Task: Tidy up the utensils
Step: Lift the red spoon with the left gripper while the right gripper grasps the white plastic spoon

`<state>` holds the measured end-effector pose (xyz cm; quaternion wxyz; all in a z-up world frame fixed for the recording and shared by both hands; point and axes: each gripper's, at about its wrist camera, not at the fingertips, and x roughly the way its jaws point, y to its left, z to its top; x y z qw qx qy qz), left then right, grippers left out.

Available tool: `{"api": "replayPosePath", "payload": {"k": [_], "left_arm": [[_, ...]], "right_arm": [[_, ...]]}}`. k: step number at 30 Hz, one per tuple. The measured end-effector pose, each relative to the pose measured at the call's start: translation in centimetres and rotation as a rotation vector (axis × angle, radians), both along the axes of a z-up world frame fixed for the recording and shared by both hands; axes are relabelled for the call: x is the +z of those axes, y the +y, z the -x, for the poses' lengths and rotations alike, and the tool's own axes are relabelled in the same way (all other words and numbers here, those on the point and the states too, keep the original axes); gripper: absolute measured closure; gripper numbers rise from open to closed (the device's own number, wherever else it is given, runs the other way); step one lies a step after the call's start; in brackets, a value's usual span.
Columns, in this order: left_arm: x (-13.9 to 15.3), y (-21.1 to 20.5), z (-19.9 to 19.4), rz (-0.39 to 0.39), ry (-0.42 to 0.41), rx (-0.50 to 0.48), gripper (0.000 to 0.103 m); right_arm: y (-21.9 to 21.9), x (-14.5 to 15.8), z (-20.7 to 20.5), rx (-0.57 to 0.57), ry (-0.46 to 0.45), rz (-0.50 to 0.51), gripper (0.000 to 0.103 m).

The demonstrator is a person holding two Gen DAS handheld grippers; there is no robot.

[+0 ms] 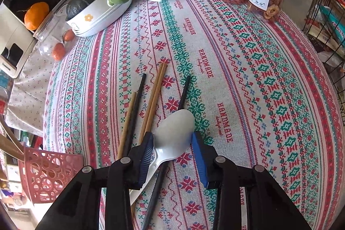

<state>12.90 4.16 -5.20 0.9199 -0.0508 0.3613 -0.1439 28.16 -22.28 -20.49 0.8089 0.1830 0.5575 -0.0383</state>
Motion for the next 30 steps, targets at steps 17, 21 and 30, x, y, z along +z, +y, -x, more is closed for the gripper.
{"api": "replayPosePath", "payload": {"k": [17,21,30], "left_arm": [[0.4,-0.1,0.3,0.004,-0.017,0.015,0.074],[0.2,-0.2,-0.1,0.006,-0.010,0.018,0.074],[0.1,0.0,-0.7,0.015,0.002,0.028,0.074]], "right_arm": [[-3.1,3.0,3.0,0.025,-0.067,-0.021,0.068],[-2.6,3.2,2.1,-0.001,-0.086,-0.039,0.055],[1.1,0.6,-1.2,0.041,-0.060,0.059,0.057]]}}
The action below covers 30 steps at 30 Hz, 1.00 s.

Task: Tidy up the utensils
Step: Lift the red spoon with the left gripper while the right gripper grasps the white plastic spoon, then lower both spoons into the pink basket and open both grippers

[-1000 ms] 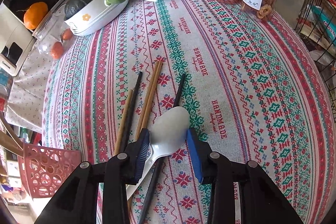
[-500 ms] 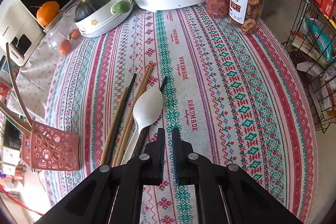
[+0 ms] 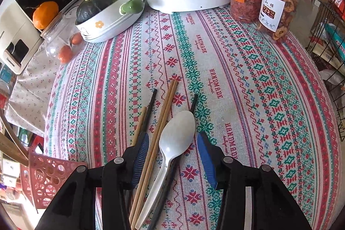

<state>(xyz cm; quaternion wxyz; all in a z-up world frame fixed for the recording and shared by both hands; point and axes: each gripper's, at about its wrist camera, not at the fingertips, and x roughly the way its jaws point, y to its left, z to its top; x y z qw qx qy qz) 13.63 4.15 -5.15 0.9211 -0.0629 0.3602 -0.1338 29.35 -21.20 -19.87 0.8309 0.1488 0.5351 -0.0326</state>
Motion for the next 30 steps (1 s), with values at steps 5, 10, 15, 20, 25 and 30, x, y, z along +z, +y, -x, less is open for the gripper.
{"api": "replayPosePath", "payload": {"k": [5,10,15,20,25,30], "left_arm": [[0.1,0.2,0.0,0.005,-0.003,0.002,0.074],[1.0,0.7,0.3,0.029,-0.032,0.013,0.074],[2.5,1.5,0.9,0.078,-0.102,0.032,0.074],[4.0,1.9,1.2,0.120,-0.233,0.078,0.074],[5.0,2.1,0.9,0.177,-0.367,0.132,0.074],[5.3,2.2,0.1,0.226,-0.454,0.179,0.074]], "right_arm": [[0.3,-0.7,0.1,0.021,-0.002,0.043,0.068],[-1.2,1.0,1.5,0.015,-0.052,-0.012,0.068],[-2.5,5.0,4.0,0.017,-0.155,-0.064,0.068],[-2.9,8.7,7.0,0.021,-0.260,-0.097,0.068],[-2.7,11.2,8.6,0.038,-0.332,-0.093,0.068],[-2.4,12.0,9.1,0.056,-0.353,-0.097,0.068]]}}
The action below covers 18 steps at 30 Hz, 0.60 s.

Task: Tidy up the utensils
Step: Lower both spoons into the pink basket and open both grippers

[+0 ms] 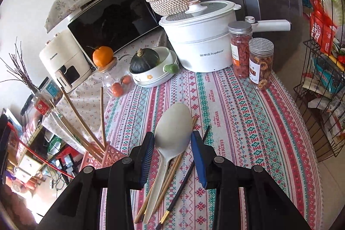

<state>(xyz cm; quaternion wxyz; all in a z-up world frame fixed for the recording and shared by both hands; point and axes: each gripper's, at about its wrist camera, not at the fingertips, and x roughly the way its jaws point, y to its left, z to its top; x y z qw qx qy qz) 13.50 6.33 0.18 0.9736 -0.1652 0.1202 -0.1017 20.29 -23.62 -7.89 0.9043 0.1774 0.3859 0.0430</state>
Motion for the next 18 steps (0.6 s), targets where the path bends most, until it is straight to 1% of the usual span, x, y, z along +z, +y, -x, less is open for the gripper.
{"api": "replayPosePath", "payload": {"k": [3,6,8,12,15,18], "left_arm": [[-0.7,-0.5,-1.0,0.005,-0.005,0.022,0.074],[-1.7,-1.3,-2.1,-0.009,0.016,0.021,0.074],[-2.5,-2.0,-2.8,-0.029,0.043,0.017,0.074],[-4.3,-3.2,-4.1,-0.092,0.116,0.003,0.074],[-5.2,-3.5,-4.6,-0.114,0.158,-0.011,0.074],[-5.4,-3.5,-4.8,-0.117,0.190,-0.031,0.074]], "right_arm": [[0.1,0.1,0.2,0.003,-0.009,0.004,0.068],[0.1,0.2,0.3,0.003,-0.017,0.011,0.068],[0.2,0.3,0.3,0.003,-0.021,0.017,0.068],[0.4,0.6,0.6,-0.001,-0.043,0.039,0.068],[0.6,1.0,1.0,-0.002,-0.066,0.046,0.068],[1.1,1.4,1.4,-0.001,-0.096,0.057,0.068]]}}
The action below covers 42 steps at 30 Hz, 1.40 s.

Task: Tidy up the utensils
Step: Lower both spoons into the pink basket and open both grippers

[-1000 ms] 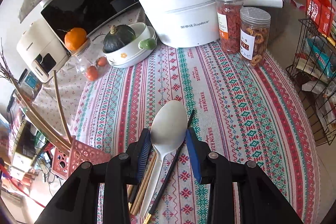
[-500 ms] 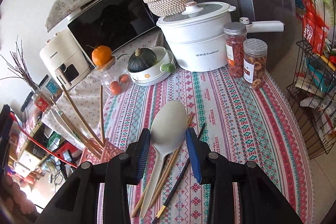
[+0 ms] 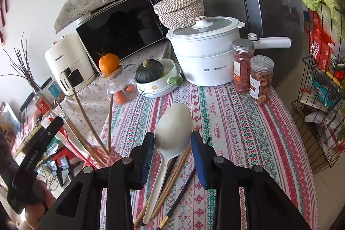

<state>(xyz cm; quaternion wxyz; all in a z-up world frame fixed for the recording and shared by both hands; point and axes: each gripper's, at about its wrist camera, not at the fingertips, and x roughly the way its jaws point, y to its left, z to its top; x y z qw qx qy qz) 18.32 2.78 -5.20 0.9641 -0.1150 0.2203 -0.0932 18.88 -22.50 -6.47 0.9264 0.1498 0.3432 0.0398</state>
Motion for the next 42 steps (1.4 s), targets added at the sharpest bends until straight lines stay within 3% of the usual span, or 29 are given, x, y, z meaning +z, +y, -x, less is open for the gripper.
{"api": "replayPosePath", "payload": {"k": [5,10,16,19,25,36,42], "left_arm": [[0.5,0.2,0.3,-0.015,0.038,-0.029,0.051],[0.9,1.3,1.1,-0.067,0.112,-0.028,0.039],[0.1,3.3,2.5,-0.195,0.237,0.009,0.020],[-1.0,4.2,2.7,-0.257,0.319,0.015,0.020],[-3.4,5.7,2.8,-0.304,0.460,-0.002,0.020],[-4.3,7.0,2.5,-0.236,0.538,-0.015,0.020],[-4.3,7.1,2.5,-0.227,0.540,-0.020,0.020]], "right_arm": [[1.1,0.7,0.6,0.001,-0.054,0.015,0.068],[2.6,1.6,1.2,-0.004,-0.116,0.026,0.067],[5.3,2.7,2.0,-0.028,-0.220,0.059,0.067],[7.1,2.9,2.1,-0.038,-0.261,0.085,0.067],[11.2,2.9,1.8,-0.036,-0.337,0.158,0.067],[15.5,1.1,0.4,-0.116,-0.409,0.280,0.067],[15.9,-0.1,-0.7,-0.121,-0.371,0.281,0.066]]}}
